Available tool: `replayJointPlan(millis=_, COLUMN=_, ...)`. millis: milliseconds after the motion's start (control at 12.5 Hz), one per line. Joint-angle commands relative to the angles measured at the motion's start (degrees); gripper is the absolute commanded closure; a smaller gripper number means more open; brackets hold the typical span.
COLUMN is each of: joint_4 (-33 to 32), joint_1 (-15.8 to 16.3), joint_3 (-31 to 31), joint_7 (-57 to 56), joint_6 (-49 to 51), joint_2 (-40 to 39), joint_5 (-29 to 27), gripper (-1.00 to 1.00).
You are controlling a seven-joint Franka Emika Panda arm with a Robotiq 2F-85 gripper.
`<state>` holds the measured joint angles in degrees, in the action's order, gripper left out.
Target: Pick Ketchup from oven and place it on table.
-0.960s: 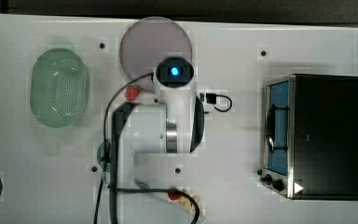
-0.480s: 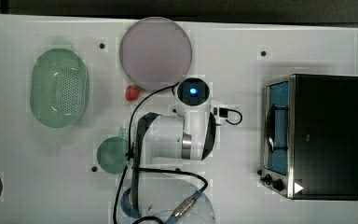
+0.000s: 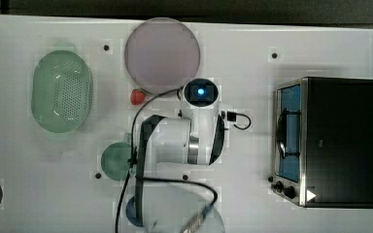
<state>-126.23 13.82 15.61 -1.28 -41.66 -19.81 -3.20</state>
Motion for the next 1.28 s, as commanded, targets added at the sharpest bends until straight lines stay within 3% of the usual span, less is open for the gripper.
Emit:
replayJointPlan(millis=80, joint_4=8.9, joint_1=0.5, joint_3=1.8, joint_7=2.1, joint_6=8.1, joint_2=13.0, joint_5=-0.8, gripper=-1.0)
replayJointPlan(millis=320, joint_4=20.3, joint_1=0.6, joint_3=1.9, joint_7=2.1, joint_6=17.6, joint_2=19.4, joint_5=0.8, gripper=-1.0)
replayJointPlan(millis=640, joint_4=33.9, joint_1=0.5, joint_3=2.1, joint_7=2.1, joint_6=33.2, joint_2=20.7, joint_5=5.5, gripper=-1.0)
replayJointPlan(millis=880, joint_4=37.9, joint_1=0.5, joint_3=2.3, joint_7=2.1, joint_6=44.2, joint_2=20.9, joint_5=5.5, gripper=-1.0)
replayJointPlan(millis=1280, joint_4=39.3, joint_1=0.5, joint_3=2.0, joint_7=2.1, joint_6=43.4, joint_2=20.8, joint_5=5.5, gripper=-1.0)
